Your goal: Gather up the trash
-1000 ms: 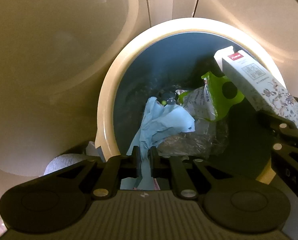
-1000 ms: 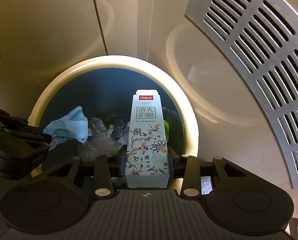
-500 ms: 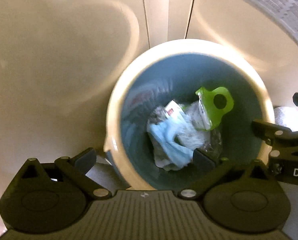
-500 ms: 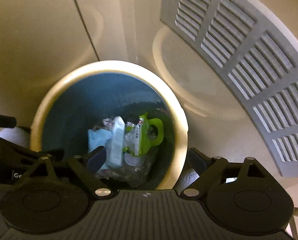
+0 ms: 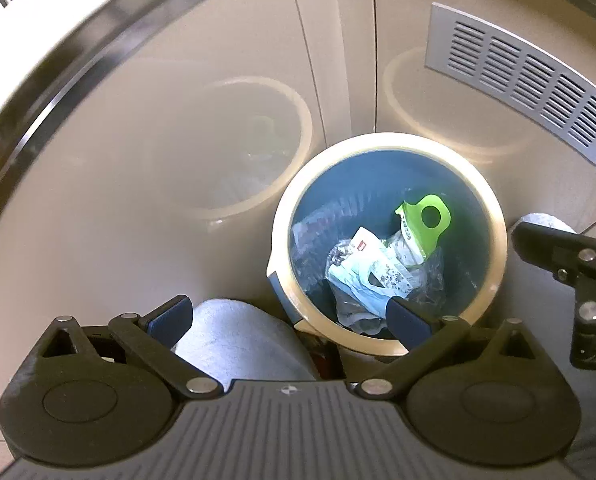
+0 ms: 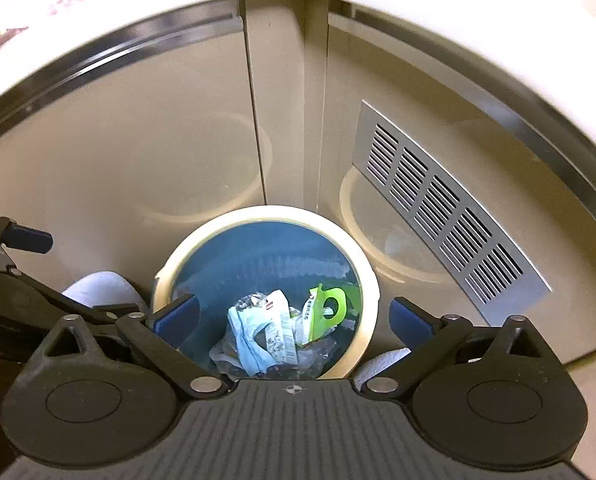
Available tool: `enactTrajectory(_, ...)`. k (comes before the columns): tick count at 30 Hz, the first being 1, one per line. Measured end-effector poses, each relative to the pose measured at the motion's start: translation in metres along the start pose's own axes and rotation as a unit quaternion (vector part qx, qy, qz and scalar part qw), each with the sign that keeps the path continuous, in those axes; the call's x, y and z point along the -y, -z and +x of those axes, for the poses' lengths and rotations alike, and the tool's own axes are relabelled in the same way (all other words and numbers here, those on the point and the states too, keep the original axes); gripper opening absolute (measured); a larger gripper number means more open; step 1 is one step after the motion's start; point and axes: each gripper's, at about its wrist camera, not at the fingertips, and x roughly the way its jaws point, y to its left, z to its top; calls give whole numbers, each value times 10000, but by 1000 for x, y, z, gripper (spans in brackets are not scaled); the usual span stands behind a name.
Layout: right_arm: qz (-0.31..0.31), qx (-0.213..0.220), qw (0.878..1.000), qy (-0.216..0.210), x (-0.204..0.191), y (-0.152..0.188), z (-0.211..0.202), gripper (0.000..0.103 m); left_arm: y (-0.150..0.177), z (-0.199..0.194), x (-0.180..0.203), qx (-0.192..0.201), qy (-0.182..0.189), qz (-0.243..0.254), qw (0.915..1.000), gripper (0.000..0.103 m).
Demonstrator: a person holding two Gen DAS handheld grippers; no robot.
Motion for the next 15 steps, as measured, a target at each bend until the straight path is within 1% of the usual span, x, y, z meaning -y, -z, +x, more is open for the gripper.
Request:
enactTrajectory(2, 1, 29, 10000, 30, -1, -1, -10, 101, 2, -7, 0, 108, -59, 21, 9999, 102)
enactTrajectory(4, 12, 39, 10000, 4, -1, 3, -10, 101, 5, -14, 3, 209, -77, 49, 9997, 102)
enactTrajectory(6, 41, 59, 10000, -15, -2, 7, -14, 101, 7, -18, 5, 237, -168, 88, 9995, 102)
enactTrajectory(10, 63, 140, 9999, -13, -2, 9, -23, 101, 7, -25, 3, 286, -165, 49, 9994, 102)
enactTrajectory(15, 58, 274, 9996, 50, -3, 11, -33, 101, 8, -36, 5, 423, -263, 112, 9987, 103)
